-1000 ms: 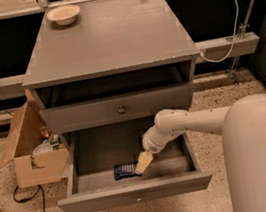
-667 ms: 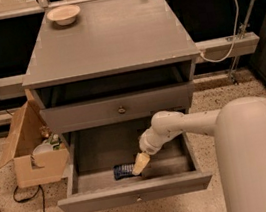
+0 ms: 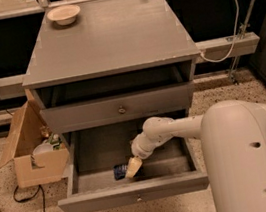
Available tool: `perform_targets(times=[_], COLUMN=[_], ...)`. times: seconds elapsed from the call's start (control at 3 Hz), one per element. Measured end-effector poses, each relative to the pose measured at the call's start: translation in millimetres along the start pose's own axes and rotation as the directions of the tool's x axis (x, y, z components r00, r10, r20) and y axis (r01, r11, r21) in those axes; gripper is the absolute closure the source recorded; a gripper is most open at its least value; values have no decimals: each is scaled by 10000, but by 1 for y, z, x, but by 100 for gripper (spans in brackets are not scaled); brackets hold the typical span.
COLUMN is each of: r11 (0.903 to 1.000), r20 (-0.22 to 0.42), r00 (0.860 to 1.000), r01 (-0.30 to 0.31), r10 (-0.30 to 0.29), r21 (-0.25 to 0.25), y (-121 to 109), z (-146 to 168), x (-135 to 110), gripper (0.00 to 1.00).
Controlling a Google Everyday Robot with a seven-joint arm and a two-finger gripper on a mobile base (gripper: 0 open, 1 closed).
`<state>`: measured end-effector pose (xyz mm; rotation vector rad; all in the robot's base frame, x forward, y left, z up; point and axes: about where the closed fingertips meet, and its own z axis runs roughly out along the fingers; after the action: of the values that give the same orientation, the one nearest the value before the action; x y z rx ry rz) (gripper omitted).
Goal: Pick rxbar blueberry from middle drawer and place on counter
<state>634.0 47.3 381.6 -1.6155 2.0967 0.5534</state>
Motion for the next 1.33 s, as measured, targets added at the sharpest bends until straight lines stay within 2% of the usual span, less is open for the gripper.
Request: perform_targets(times=[0.33, 0.67, 1.33], r11=[9994, 9975, 9971], r20=[-14, 5, -10], r00=[9999, 9999, 10000], r01=[131, 106, 41], r10=[-132, -106, -42], r21=[-318, -705, -754], y=[6, 11, 14], z=[24, 44, 43], x=[-4, -3, -3], gripper=[0, 11, 58])
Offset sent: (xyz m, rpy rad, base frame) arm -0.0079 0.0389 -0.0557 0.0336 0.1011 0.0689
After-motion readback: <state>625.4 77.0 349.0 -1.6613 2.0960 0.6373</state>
